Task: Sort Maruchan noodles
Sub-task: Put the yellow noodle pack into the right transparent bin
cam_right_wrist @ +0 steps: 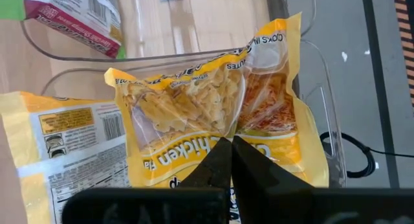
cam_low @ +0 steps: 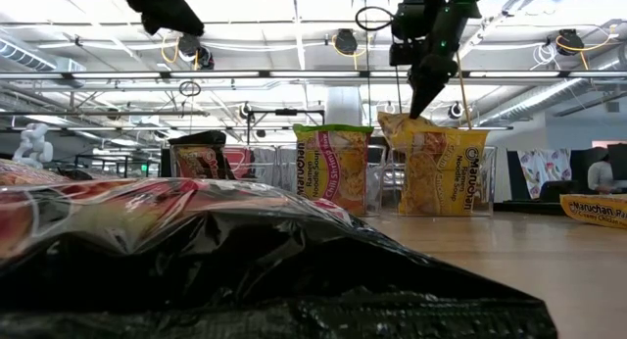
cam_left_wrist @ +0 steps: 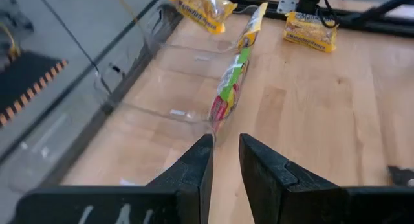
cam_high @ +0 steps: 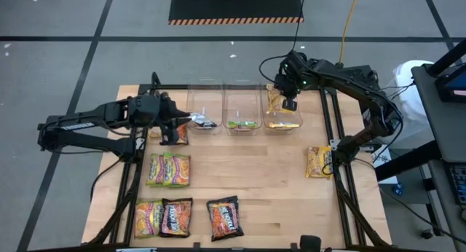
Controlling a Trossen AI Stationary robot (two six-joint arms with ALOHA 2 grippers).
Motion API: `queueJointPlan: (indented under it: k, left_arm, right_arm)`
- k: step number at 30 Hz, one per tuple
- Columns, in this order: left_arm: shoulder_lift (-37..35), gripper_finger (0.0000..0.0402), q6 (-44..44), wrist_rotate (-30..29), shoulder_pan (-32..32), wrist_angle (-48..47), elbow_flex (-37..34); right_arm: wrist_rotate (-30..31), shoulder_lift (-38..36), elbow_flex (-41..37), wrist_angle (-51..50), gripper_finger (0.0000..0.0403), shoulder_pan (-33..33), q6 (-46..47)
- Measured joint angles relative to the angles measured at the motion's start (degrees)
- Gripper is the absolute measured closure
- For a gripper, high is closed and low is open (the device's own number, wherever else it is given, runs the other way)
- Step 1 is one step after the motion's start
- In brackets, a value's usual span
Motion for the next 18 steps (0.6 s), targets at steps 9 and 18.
queueJointPlan:
  k: [9, 18]
  left_arm:
    - [8.78, 0.0319, 16.51, -0.77, 0.11, 12.12, -0.02]
    - [22.18, 0.0319, 21.7, -1.1, 4.37, 32.68, -0.02]
  right_arm:
    - [0.06, -0.32, 0.0, 1.29, 0.0403, 0.24, -1.69]
    - [0.18, -1.62, 0.04, 1.47, 0.0403, 0.24, -4.17]
